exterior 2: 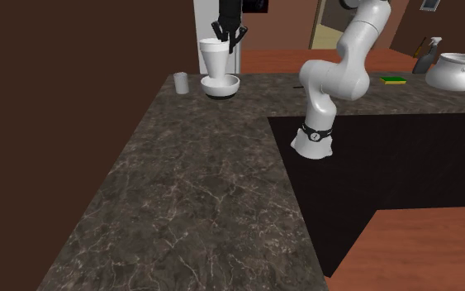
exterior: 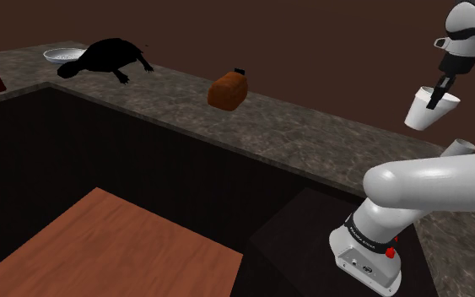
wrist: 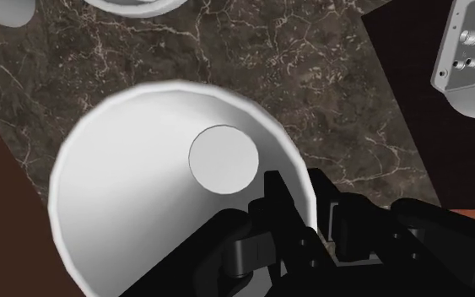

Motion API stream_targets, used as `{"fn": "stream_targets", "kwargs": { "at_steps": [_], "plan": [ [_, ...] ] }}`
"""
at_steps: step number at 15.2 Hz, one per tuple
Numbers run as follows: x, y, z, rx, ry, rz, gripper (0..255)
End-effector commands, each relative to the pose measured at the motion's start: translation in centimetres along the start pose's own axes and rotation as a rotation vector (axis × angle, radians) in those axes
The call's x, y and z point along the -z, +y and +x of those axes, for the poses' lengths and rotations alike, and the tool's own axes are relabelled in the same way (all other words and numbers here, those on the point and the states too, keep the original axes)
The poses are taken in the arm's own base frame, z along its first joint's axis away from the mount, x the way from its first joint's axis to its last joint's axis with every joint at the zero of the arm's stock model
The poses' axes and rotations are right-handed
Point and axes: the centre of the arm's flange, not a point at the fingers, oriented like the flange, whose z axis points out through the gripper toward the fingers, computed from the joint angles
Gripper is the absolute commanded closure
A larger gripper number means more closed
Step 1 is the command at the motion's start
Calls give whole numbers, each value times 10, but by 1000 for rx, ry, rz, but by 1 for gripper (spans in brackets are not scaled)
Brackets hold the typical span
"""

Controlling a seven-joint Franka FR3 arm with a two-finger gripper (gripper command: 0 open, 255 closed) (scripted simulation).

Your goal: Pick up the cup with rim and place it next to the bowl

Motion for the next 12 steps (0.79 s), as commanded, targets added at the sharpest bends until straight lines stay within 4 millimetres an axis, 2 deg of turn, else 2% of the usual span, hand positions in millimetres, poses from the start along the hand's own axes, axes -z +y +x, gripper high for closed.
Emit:
{"fn": "stream_targets", "kwargs": {
  "at_steps": [1, 3, 12],
  "plan": [
    [-4, 4, -25, 1, 0, 0, 255],
    [-7, 7, -53, 1, 0, 0, 255],
    [-54, 2, -48, 1, 0, 0, 255]
  ]
}}
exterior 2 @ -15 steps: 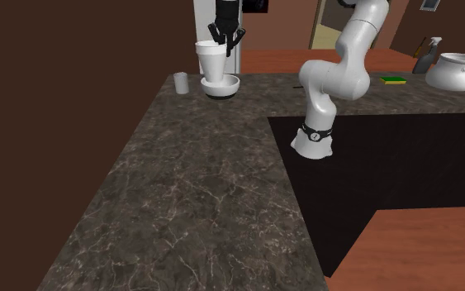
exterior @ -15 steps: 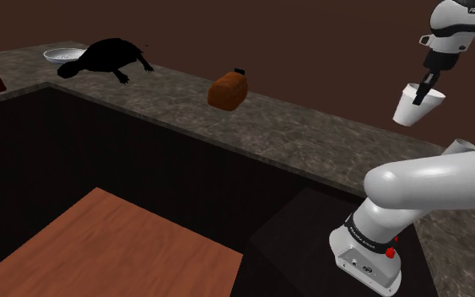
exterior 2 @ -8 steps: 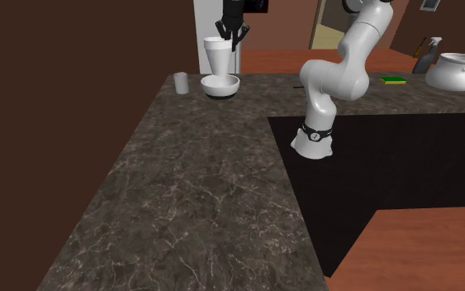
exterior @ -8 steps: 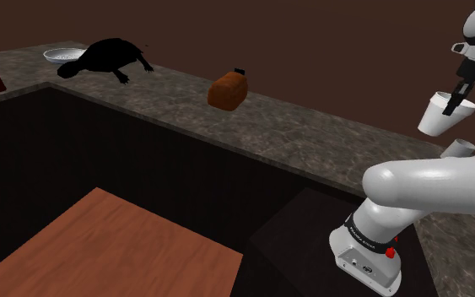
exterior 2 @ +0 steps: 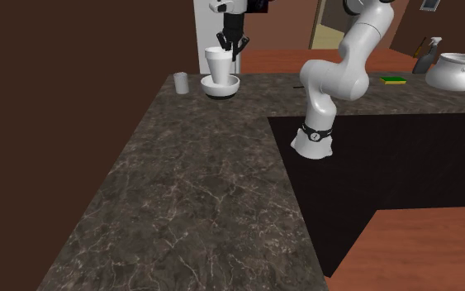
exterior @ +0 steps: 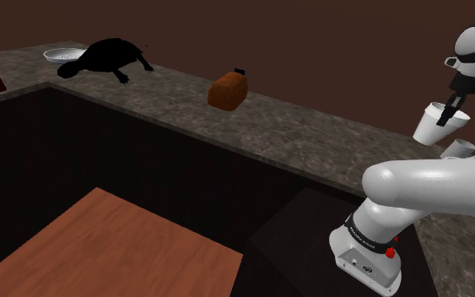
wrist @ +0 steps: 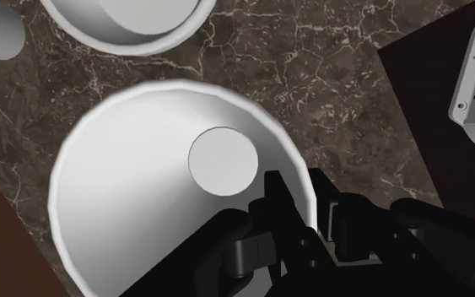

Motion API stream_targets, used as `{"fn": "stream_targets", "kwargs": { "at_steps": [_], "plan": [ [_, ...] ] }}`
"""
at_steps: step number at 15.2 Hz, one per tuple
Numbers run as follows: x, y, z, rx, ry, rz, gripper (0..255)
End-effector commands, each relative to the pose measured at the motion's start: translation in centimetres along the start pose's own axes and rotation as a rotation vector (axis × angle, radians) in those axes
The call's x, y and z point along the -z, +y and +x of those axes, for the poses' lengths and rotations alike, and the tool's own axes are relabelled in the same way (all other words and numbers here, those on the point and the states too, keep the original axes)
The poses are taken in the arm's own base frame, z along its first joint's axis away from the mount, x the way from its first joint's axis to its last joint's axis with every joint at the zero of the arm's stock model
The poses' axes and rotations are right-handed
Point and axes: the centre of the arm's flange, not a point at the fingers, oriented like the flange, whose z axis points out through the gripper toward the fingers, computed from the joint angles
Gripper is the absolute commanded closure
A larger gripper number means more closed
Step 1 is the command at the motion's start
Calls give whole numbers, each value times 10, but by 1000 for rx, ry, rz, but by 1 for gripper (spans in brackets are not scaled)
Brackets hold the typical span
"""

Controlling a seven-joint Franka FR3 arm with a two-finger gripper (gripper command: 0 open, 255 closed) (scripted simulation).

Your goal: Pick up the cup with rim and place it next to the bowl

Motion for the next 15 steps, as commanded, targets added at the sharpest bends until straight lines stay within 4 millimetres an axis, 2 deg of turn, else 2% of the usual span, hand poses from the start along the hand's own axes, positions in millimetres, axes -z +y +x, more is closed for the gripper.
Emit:
{"fn": "stream_targets", "kwargs": {
  "at_steps": [1, 15],
  "plan": [
    [-10, -3, 2, 0, 0, -1, 255],
    [-83, -11, 11, 0, 0, -1, 255]
  ]
}}
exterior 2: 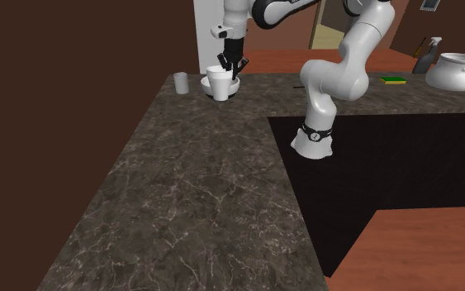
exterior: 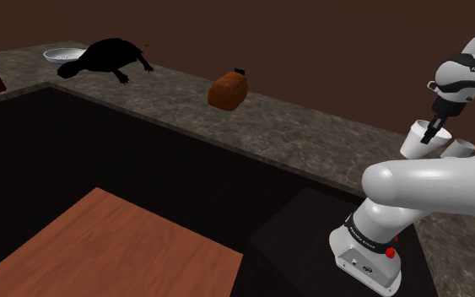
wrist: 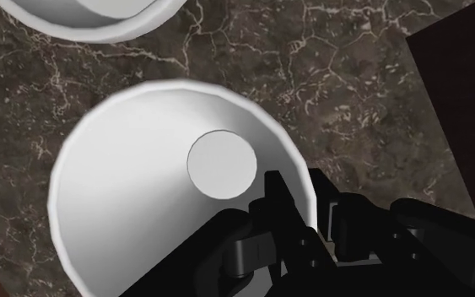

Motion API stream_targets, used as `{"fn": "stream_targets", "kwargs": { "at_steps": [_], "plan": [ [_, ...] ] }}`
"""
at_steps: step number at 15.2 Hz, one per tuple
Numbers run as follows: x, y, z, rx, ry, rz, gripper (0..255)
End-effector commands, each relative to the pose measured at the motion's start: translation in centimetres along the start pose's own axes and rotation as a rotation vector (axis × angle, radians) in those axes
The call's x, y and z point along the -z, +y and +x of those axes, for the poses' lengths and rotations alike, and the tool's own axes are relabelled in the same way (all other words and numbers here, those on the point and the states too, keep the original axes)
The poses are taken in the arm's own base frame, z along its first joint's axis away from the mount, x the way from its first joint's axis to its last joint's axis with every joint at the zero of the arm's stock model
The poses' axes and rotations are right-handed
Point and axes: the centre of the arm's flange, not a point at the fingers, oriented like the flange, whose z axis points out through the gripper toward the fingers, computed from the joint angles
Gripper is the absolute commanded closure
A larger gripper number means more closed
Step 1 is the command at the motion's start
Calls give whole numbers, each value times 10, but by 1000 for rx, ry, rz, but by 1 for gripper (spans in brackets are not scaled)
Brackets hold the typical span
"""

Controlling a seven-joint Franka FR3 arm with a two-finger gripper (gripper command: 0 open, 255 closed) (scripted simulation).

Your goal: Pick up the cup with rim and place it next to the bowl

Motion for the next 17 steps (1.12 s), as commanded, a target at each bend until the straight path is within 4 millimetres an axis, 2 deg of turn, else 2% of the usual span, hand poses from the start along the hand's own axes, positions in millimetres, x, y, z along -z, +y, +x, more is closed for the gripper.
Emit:
{"fn": "stream_targets", "kwargs": {
  "at_steps": [1, 13, 17],
  "plan": [
    [-11, -2, 1, 0, 1, -1, 255],
    [-75, -9, 8, 0, 1, -1, 255],
    [-75, -9, 8, 0, 1, -1, 255]
  ]
}}
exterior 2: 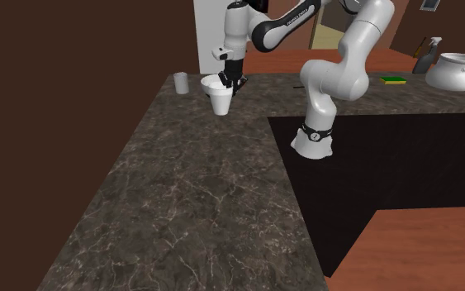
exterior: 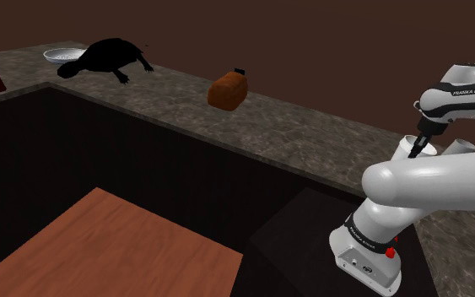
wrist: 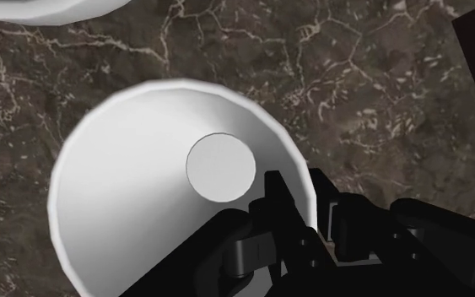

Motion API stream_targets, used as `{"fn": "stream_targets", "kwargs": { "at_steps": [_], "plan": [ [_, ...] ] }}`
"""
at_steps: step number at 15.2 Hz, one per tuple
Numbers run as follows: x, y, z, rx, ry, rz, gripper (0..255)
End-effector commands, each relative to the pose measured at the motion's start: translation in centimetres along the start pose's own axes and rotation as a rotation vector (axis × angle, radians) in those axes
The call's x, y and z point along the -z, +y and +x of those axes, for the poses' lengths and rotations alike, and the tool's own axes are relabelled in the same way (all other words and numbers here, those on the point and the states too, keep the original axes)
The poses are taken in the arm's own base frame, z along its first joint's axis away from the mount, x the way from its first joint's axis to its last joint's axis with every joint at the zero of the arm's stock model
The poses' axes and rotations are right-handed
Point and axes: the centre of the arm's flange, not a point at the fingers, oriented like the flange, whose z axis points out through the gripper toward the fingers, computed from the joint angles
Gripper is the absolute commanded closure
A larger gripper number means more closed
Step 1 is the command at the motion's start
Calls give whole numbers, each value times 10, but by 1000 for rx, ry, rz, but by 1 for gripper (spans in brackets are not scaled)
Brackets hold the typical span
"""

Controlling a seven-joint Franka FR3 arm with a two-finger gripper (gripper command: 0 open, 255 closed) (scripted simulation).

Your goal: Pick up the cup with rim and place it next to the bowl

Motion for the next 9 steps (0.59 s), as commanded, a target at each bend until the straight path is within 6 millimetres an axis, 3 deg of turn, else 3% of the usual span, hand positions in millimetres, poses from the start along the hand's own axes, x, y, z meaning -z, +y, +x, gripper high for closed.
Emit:
{"fn": "stream_targets", "kwargs": {
  "at_steps": [1, 4, 5, 9],
  "plan": [
    [0, 0, 0, 0, 0, -1, 255],
    [0, 0, 0, 0, 0, -1, 255],
    [0, 0, 0, 0, 0, -1, 0],
    [0, 0, 0, 0, 0, -1, 0]
  ]
}}
